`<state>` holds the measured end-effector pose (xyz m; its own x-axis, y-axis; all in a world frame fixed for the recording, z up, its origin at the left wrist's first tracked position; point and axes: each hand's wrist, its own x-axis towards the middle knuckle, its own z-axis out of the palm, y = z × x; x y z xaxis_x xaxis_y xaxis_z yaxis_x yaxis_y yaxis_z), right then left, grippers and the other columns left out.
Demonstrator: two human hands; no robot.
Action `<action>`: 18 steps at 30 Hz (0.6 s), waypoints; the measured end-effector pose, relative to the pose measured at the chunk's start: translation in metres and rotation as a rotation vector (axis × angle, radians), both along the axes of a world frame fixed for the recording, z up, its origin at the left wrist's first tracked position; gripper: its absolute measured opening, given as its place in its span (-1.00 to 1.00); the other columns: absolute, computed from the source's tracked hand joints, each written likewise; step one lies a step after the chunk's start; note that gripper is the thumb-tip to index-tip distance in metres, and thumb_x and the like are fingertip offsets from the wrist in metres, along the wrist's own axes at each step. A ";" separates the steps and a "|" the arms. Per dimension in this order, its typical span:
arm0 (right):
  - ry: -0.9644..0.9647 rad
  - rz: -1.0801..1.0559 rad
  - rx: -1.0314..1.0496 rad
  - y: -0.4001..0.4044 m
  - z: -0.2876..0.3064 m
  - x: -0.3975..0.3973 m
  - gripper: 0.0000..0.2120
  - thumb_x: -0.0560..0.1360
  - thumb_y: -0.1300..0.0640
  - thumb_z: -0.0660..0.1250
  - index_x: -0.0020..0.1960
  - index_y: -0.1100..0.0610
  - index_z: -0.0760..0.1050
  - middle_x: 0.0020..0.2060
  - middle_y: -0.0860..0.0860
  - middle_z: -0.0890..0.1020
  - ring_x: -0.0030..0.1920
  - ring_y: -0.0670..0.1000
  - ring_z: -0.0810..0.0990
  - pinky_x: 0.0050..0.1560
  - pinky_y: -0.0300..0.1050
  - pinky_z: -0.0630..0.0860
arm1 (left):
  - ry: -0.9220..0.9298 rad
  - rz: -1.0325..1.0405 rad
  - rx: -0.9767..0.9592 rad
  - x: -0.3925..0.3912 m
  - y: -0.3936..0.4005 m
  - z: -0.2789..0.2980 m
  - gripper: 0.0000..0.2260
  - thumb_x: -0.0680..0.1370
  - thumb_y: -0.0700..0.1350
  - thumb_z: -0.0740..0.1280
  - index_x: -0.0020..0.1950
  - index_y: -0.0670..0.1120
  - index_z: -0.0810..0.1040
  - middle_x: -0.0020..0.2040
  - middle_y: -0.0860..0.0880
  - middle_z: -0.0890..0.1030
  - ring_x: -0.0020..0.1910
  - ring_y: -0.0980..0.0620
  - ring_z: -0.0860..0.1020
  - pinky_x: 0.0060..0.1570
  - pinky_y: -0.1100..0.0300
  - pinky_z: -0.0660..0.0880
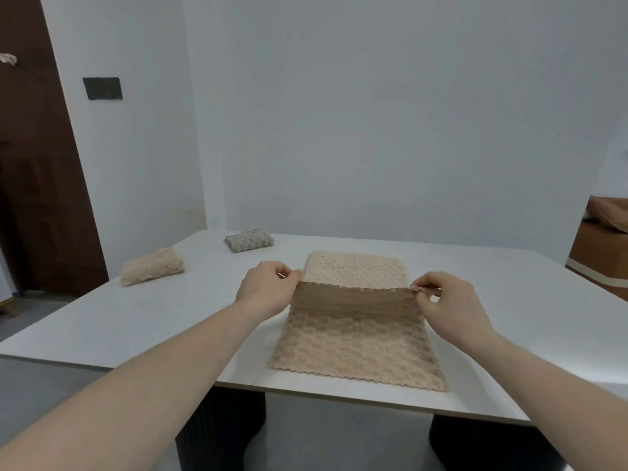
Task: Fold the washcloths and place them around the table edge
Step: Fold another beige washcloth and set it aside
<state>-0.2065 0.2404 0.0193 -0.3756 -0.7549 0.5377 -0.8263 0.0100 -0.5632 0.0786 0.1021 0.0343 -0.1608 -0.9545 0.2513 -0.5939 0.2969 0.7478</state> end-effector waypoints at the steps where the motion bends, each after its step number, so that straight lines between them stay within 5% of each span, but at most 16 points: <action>1: 0.023 0.015 0.009 0.006 -0.002 0.000 -0.81 0.49 0.21 0.32 -0.12 -0.07 0.61 -0.15 -0.20 0.64 -0.03 -0.18 0.60 -0.01 -0.21 0.47 | -0.017 0.000 0.006 0.004 0.003 -0.002 -0.86 0.51 0.08 0.33 -0.17 0.11 0.66 -0.20 0.14 0.68 -0.14 0.09 0.65 -0.01 0.08 0.60; 9: 0.172 0.126 0.062 0.049 -0.020 0.010 -0.82 0.46 0.19 0.38 -0.13 -0.11 0.60 -0.18 -0.24 0.59 -0.02 -0.20 0.55 0.05 -0.16 0.51 | -0.133 -0.052 0.023 0.027 0.034 -0.017 -0.86 0.49 -0.08 0.35 -0.15 0.13 0.67 -0.15 0.15 0.67 -0.09 0.12 0.62 -0.06 0.17 0.57; 18: 0.243 0.146 0.174 0.076 -0.032 0.016 -0.80 0.44 0.18 0.35 -0.14 -0.14 0.60 -0.17 -0.26 0.56 -0.05 -0.25 0.51 -0.08 -0.39 0.36 | -0.292 -0.130 0.057 0.036 0.053 -0.025 -0.95 0.49 -0.02 0.40 -0.12 0.12 0.64 -0.21 0.11 0.68 -0.17 0.12 0.63 -0.10 0.17 0.57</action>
<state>-0.1909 0.3160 -0.0127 -0.1336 -0.8796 0.4566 -0.9361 -0.0392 -0.3494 0.1149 0.1549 0.0095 -0.3395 -0.9325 0.1232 -0.7458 0.3467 0.5688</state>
